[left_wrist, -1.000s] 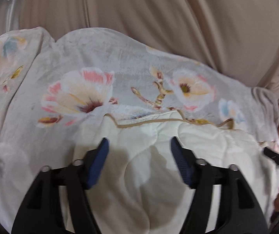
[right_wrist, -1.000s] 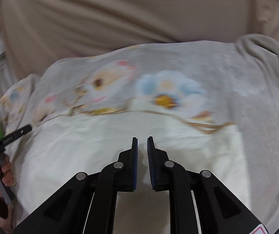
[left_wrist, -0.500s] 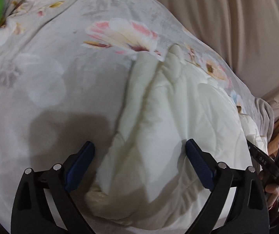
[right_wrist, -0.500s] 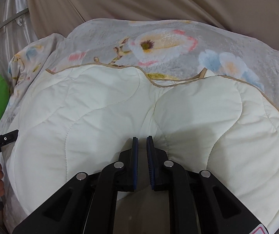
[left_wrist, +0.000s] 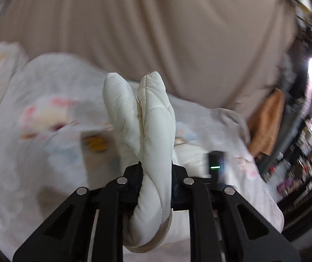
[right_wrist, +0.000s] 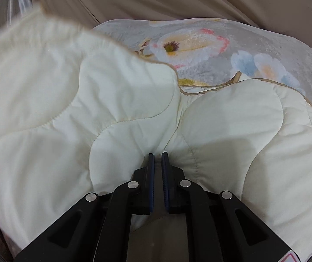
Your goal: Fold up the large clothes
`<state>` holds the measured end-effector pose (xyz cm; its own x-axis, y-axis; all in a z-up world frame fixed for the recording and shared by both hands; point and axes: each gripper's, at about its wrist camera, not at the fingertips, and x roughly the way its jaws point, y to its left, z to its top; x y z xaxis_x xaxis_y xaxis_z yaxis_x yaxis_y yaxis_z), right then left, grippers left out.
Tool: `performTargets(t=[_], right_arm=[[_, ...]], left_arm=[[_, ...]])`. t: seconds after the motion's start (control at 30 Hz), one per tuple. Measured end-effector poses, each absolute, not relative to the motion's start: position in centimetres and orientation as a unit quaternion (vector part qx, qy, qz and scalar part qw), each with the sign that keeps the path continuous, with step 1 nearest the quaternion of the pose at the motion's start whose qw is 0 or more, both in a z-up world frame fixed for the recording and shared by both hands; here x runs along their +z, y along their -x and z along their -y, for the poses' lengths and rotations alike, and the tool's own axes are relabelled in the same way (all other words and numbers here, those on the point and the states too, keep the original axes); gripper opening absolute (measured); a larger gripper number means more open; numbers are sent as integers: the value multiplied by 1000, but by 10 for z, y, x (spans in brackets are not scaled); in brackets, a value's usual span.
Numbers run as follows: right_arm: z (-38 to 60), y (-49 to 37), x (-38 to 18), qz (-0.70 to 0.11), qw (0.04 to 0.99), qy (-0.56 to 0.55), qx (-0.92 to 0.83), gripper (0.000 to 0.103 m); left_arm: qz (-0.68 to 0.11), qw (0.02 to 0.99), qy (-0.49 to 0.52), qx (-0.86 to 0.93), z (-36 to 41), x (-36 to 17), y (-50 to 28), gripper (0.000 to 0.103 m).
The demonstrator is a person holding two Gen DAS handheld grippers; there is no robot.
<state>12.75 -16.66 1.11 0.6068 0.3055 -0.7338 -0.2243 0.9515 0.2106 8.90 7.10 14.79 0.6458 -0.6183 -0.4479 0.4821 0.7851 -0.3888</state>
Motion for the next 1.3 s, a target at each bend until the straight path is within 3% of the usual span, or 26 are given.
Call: performTargets(t=[0.2,0.37,0.4,0.47,0.57,0.63,0.73,0.9,1.03,1.07,1.13,1.3], right_arm=[[221,-68,35,-396,891,-152,161,9],[272,8,23,-392,884,-207,149,8],[283,22,16,-390,882,-222,143,2],[303,44,6,-383,879,-255,125,0],[331,69,3,-359,882,-291,91,3],[346,83,6,-343,886,-302,73,13],[364,99,14,-319,892,-315,54,13],[371,114,35,-288,902,-320,35,19],[363,121,57,-268,913,-305,41,45],[358,123,65,-260,918,-296,45,49],[350,122,78,-249,923,-287,54,62],[317,97,93,-257,930,-250,80,69]], left_arm=[[-275,866,38,-416,44,165,-68,14],[-310,841,4,-444,113,136,-73,13],[-318,839,-5,-442,127,128,-74,13],[-335,833,-23,-440,151,112,-72,13],[-368,821,-46,-433,185,80,-73,13],[-387,817,-56,-424,204,58,-73,14],[-391,822,-66,-409,218,39,-69,16],[-375,819,-33,-434,200,46,-65,28],[-337,831,-14,-442,147,83,-47,73],[-332,835,-13,-440,132,90,-43,80],[-324,840,-9,-435,100,96,-35,84],[-346,875,-62,-333,50,59,-24,88]])
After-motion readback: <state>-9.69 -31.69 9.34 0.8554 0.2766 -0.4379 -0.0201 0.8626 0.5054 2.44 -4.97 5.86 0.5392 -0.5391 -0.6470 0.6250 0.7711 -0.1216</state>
